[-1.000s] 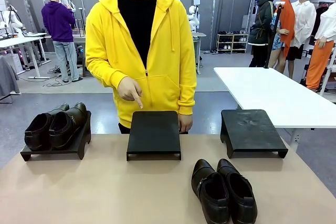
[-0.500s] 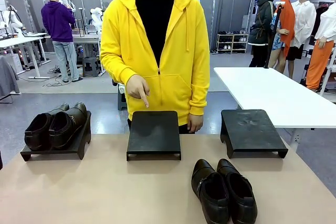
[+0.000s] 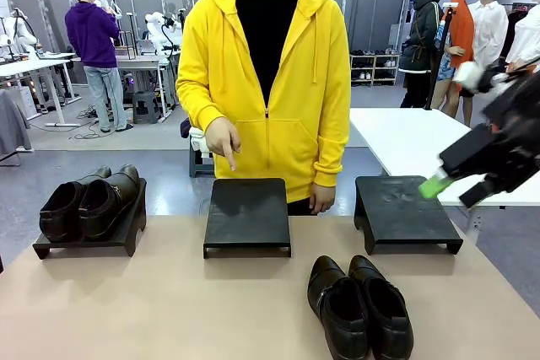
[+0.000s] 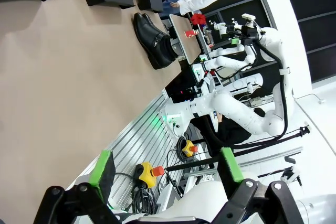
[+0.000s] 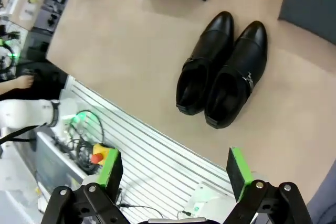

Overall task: Place the shoes on the stand as instructed by the person.
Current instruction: Pick up another pair of Shoes and place it on the Shoes Stand indicated by the person.

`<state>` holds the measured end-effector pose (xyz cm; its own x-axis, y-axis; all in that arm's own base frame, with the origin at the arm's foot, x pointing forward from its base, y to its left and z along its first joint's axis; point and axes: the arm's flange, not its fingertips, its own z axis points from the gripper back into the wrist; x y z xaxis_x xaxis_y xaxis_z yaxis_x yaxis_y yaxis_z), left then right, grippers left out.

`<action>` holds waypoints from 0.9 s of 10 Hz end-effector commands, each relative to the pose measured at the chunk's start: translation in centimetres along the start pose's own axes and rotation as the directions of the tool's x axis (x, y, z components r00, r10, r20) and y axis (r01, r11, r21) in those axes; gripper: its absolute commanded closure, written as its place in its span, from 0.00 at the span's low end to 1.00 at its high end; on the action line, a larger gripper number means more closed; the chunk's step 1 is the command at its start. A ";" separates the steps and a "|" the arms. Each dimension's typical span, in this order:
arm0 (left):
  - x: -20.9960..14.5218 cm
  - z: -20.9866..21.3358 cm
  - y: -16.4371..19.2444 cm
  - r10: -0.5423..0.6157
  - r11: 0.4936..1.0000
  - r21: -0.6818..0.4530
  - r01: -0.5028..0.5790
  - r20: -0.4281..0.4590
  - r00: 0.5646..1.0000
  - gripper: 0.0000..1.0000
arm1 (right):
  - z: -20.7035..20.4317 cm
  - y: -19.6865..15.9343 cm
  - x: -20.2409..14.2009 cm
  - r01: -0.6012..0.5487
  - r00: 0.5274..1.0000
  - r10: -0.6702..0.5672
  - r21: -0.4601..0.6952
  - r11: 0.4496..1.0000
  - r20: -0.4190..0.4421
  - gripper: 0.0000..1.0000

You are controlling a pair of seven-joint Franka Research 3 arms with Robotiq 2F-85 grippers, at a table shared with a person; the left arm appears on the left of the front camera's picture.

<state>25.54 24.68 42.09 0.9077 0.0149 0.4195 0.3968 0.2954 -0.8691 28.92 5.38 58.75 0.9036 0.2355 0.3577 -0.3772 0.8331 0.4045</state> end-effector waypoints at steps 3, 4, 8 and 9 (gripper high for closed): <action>-0.3 0.1 -0.2 -0.018 1.000 -0.011 0.018 -0.001 1.000 0.00 | -8.4 2.3 -0.1 0.058 0.997 -0.068 -0.270 0.961 -0.029 0.00; -0.3 0.1 -0.2 -0.018 1.000 -0.011 0.018 -0.001 1.000 0.00 | -10.8 2.4 -0.4 0.069 0.997 -0.076 -0.321 0.945 -0.012 0.00; -0.3 0.1 -0.2 -0.018 1.000 -0.011 0.018 -0.001 1.000 0.00 | -18.6 1.0 -0.6 0.145 0.985 -0.168 -0.370 0.918 -0.030 0.00; -0.3 0.1 -0.2 -0.018 1.000 -0.011 0.018 -0.001 1.000 0.00 | -20.0 0.5 -0.5 0.157 0.982 -0.185 -0.383 0.910 -0.037 0.00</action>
<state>25.51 24.66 42.07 0.9078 0.0156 0.4191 0.3964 0.2950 -0.8694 32.90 15.91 44.48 0.9596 0.1444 0.2417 -0.1716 0.9805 0.0957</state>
